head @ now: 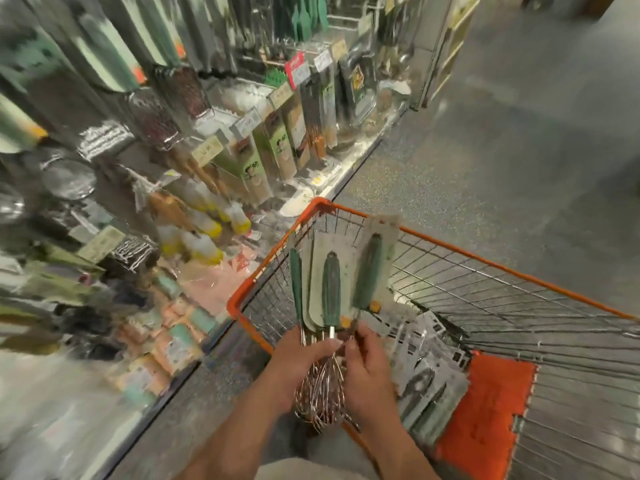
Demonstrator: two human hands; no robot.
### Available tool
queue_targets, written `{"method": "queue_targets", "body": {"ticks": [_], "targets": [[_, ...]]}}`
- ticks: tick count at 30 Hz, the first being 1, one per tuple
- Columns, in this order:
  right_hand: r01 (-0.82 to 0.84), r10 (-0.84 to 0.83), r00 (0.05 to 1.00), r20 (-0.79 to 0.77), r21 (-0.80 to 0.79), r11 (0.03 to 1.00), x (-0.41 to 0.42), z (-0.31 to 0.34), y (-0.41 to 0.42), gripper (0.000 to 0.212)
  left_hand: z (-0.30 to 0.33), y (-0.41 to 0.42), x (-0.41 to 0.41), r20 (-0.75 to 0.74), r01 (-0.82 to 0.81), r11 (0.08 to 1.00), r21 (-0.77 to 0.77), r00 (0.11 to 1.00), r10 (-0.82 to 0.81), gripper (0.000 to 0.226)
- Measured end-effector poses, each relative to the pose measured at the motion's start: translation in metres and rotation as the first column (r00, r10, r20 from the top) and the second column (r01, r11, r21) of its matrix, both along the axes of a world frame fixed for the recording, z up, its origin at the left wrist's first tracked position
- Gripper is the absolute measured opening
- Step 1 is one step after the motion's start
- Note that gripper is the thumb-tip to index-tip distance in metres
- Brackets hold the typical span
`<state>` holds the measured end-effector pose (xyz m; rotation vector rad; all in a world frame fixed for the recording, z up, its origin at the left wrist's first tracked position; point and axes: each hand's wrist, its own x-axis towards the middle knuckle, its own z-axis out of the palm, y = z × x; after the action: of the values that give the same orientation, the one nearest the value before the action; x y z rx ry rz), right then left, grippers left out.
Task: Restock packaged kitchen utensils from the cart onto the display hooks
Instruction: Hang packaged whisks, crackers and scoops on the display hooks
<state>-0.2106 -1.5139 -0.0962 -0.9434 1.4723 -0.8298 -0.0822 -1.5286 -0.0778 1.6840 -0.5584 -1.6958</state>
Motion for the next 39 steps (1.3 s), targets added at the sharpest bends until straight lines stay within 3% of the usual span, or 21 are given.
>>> {"method": "queue_targets", "body": {"ticks": [7, 10, 14, 19, 21, 23, 24, 26, 27, 29, 30, 32, 36, 39], "targets": [[-0.237, 0.238, 0.971, -0.014, -0.169, 0.957, 0.058, 0.023, -0.008, 0.028, 0.014, 0.029, 0.052, -0.079, -0.265, 0.944, -0.197, 0.964, 0.254, 0.045], [-0.341, 0.339, 0.939, -0.052, -0.245, 0.907, 0.096, 0.041, -0.003, 0.032, 0.020, 0.046, 0.088, -0.091, -0.371, 0.897, -0.238, 0.928, 0.360, 0.031], [-0.397, 0.426, 0.902, 0.068, -0.254, 0.882, 0.162, 0.059, 0.006, 0.038, 0.039, 0.081, 0.144, -0.110, -0.547, 0.794, -0.263, 0.835, 0.539, 0.031], [-0.523, 0.564, 0.804, 0.188, -0.229, 0.821, 0.258, 0.097, 0.023, 0.016, 0.072, 0.135, 0.228, -0.108, -0.736, 0.594, -0.325, 0.653, 0.750, 0.023], [-0.617, 0.665, 0.746, 0.014, -0.359, 0.700, 0.293, 0.108, 0.032, 0.004, 0.084, 0.159, 0.255, -0.045, -0.731, 0.553, -0.400, 0.618, 0.785, 0.036], [-0.653, 0.659, 0.734, -0.164, -0.437, 0.618, 0.323, 0.112, 0.038, 0.026, 0.091, 0.179, 0.274, 0.033, -0.708, 0.548, -0.446, 0.599, 0.800, 0.040], [-0.639, 0.682, 0.730, -0.045, -0.400, 0.657, 0.340, 0.118, 0.043, 0.028, 0.094, 0.191, 0.284, 0.033, -0.721, 0.522, -0.457, 0.572, 0.819, 0.037], [-0.723, 0.791, 0.611, -0.046, -0.441, 0.532, 0.364, 0.124, 0.055, 0.023, 0.097, 0.208, 0.301, 0.007, -0.766, 0.463, -0.445, 0.515, 0.857, 0.031], [-0.702, 0.798, 0.597, 0.082, -0.427, 0.569, 0.374, 0.132, 0.064, 0.023, 0.102, 0.214, 0.306, 0.000, -0.767, 0.459, -0.448, 0.514, 0.858, 0.032], [-0.633, 0.717, 0.694, 0.065, -0.418, 0.651, 0.392, 0.138, 0.078, 0.030, 0.110, 0.223, 0.315, -0.013, -0.744, 0.466, -0.479, 0.536, 0.844, 0.036], [-0.673, 0.735, 0.668, 0.118, -0.325, 0.664, 0.398, 0.142, 0.083, 0.030, 0.114, 0.227, 0.320, -0.020, -0.738, 0.458, -0.495, 0.537, 0.843, 0.036], [-0.738, 0.777, 0.620, 0.109, -0.256, 0.625, 0.409, 0.151, 0.094, 0.026, 0.122, 0.236, 0.331, -0.032, -0.726, 0.448, -0.522, 0.542, 0.840, 0.036], [-0.732, 0.783, 0.606, 0.137, -0.290, 0.617, 0.426, 0.161, 0.104, 0.020, 0.133, 0.252, 0.357, 0.004, -0.722, 0.437, -0.535, 0.515, 0.857, 0.042], [-0.755, 0.792, 0.603, 0.095, -0.253, 0.605, 0.435, 0.163, 0.110, 0.013, 0.142, 0.263, 0.368, 0.000, -0.712, 0.451, -0.538, 0.535, 0.845, 0.032]]}}
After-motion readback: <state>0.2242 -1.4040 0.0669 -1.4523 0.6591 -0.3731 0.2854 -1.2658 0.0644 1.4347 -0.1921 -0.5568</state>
